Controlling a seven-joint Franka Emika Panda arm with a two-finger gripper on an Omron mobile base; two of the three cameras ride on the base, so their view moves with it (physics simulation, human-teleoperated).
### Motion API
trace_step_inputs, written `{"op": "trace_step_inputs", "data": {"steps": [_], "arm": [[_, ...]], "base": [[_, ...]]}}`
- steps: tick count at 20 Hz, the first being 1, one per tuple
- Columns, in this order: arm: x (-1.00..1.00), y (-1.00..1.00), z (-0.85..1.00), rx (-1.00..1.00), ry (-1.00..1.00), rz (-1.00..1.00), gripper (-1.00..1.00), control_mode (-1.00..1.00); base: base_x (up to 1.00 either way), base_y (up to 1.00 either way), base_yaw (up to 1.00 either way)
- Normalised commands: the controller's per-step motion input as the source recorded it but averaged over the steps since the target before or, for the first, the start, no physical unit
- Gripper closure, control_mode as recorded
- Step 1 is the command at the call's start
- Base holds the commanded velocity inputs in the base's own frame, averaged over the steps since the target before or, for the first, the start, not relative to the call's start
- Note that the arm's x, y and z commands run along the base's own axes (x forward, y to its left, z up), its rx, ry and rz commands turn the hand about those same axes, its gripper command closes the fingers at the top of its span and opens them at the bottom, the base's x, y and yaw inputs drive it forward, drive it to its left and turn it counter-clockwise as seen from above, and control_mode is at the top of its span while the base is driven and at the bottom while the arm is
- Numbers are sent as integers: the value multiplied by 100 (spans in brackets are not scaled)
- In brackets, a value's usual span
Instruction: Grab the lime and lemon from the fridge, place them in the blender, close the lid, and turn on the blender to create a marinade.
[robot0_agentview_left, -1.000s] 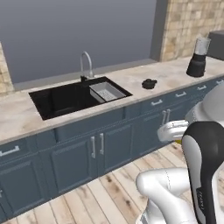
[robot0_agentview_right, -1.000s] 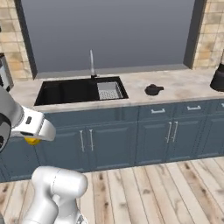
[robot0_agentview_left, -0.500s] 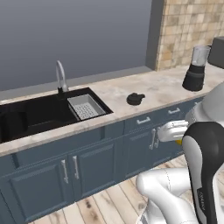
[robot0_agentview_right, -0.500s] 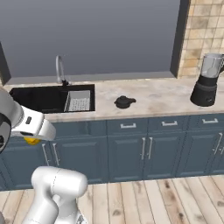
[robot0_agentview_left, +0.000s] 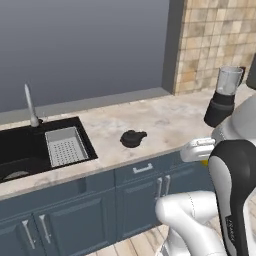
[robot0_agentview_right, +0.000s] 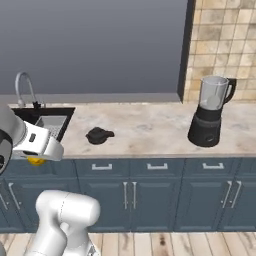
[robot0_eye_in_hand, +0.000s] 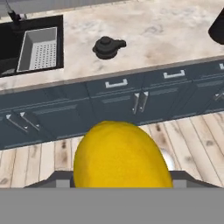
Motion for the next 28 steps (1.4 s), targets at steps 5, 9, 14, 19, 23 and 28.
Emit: {"op": "trace_step_inputs", "data": {"steps": [5,9,14,19,23,28], "arm": [[0,0,0,0,0,0,100,100],[0,0,0,0,0,0,100,100],[0,0,0,0,0,0,100,100],[0,0,0,0,0,0,100,100],[0,0,0,0,0,0,100,100],[0,0,0,0,0,0,100,100]], "base": [[91,-100,28],[60,-88,33],[23,-58,25],[58,0,10],[35,0,8],[3,19,0]]}}
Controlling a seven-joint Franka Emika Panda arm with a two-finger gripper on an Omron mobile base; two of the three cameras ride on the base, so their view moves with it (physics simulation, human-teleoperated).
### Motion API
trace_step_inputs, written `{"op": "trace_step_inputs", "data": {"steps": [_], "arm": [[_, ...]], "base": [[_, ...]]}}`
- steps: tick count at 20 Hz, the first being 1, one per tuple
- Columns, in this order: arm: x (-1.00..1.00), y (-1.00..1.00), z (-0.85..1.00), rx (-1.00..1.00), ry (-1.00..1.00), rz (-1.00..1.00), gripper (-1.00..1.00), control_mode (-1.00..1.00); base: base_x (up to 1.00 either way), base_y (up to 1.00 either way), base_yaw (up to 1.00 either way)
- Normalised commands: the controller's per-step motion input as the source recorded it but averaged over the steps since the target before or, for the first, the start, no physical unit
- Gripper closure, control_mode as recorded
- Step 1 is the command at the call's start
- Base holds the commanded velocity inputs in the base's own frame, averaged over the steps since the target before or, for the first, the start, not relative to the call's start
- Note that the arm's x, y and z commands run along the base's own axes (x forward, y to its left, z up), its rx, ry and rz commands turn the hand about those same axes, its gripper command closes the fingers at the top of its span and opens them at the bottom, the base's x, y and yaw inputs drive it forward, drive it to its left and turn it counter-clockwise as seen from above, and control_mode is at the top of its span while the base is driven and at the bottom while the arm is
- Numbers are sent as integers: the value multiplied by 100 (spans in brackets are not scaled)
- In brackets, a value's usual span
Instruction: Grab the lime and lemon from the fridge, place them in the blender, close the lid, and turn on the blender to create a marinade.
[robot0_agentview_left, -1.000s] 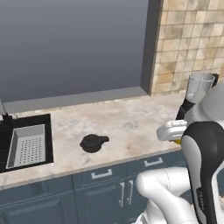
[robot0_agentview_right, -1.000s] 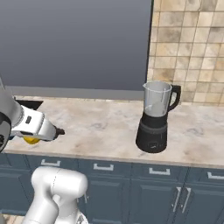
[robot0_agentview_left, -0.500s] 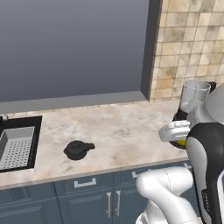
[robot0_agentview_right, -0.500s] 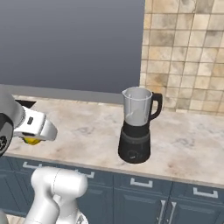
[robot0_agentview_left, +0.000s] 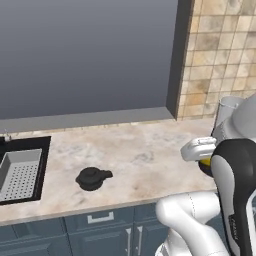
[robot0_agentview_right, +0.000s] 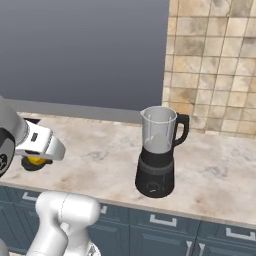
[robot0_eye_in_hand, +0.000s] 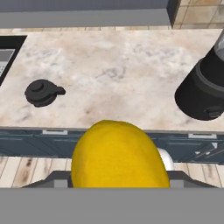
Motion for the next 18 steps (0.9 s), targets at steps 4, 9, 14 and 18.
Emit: {"op": "trace_step_inputs", "data": {"steps": [4,9,14,18], "arm": [[0,0,0,0,0,0,100,100],[0,0,0,0,0,0,100,100],[0,0,0,0,0,0,100,100],[0,0,0,0,0,0,100,100]], "base": [[0,37,0],[4,34,0],[8,1,0],[0,0,0]]}}
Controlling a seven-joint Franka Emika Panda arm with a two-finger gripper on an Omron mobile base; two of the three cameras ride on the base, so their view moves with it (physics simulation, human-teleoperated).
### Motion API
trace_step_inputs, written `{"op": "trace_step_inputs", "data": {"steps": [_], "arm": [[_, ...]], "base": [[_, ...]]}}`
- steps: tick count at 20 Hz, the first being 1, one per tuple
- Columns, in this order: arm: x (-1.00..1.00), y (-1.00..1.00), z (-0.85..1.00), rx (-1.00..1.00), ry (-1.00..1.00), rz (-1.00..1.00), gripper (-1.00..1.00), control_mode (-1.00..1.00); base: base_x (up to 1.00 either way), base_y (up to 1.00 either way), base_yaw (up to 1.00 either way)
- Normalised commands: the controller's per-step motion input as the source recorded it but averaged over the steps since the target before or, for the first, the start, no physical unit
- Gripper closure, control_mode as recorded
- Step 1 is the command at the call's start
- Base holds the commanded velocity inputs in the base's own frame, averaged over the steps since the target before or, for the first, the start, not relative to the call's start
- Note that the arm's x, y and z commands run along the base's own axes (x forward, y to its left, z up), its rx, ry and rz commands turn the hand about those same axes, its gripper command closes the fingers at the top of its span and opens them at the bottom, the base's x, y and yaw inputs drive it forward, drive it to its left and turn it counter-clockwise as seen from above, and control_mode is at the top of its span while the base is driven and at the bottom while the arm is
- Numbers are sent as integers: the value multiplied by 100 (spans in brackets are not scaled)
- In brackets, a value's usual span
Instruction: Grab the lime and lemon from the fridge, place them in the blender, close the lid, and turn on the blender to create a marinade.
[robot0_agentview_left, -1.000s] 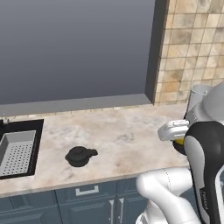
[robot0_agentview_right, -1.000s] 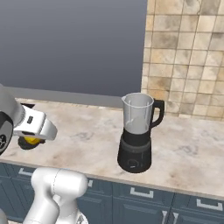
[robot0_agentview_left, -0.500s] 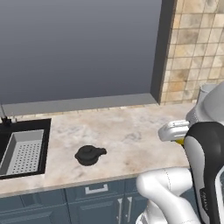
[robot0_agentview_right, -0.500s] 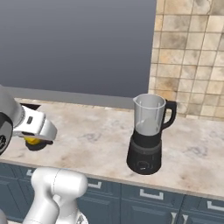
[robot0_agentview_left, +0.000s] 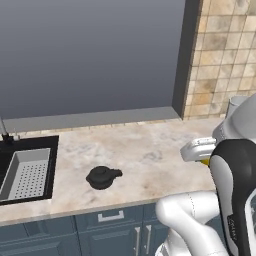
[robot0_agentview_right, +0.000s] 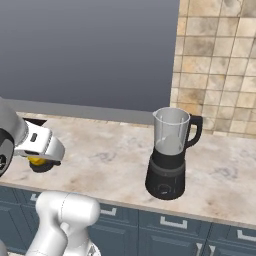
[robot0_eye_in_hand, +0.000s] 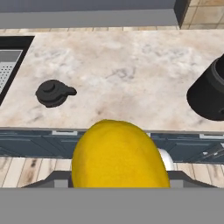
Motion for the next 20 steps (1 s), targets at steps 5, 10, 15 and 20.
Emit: {"op": "trace_step_inputs", "data": {"steps": [5,10,15,20], "arm": [[0,-8,6,0,-5,0,100,-100],[9,-77,61,1,-13,0,100,-100],[21,-95,57,2,-12,0,100,-100],[37,-69,62,0,-1,-6,100,-100]], "base": [[0,0,0],[0,0,0],[0,0,0],[0,0,0]]}}
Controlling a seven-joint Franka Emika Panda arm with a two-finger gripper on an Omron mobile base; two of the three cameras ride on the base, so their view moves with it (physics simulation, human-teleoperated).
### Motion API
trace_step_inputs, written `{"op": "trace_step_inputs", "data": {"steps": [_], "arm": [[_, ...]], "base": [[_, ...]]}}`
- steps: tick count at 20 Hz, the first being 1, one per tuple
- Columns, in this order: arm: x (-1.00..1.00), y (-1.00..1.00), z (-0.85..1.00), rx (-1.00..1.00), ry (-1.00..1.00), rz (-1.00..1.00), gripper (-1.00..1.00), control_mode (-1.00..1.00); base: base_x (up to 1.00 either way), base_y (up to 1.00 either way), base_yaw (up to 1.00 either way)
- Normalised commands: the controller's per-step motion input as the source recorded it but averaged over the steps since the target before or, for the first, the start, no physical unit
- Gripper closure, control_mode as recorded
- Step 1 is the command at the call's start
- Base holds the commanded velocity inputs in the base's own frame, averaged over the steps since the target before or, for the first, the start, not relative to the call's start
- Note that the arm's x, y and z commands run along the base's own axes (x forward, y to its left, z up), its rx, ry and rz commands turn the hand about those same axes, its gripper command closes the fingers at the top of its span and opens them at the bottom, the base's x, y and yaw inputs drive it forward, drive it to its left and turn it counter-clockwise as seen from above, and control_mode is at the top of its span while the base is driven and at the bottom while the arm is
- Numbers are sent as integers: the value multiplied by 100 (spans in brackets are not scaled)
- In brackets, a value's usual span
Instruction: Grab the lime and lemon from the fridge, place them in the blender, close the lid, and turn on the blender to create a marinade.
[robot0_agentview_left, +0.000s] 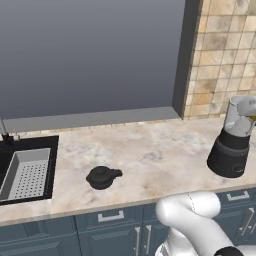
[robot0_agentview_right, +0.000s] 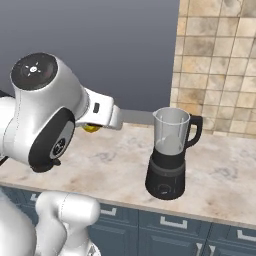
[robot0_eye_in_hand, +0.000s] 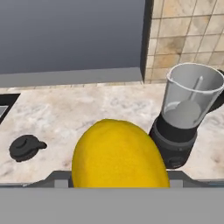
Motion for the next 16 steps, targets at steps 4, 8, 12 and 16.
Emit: {"op": "trace_step_inputs", "data": {"steps": [4,8,12,16], "arm": [[56,-79,21,0,0,-11,100,-100],[74,-60,-12,0,7,-7,100,-100],[76,-58,-37,0,14,-1,100,-100],[63,-64,-35,0,11,0,100,-100]], "base": [[0,0,0],[0,0,0],[0,0,0],[0,0,0]]}}
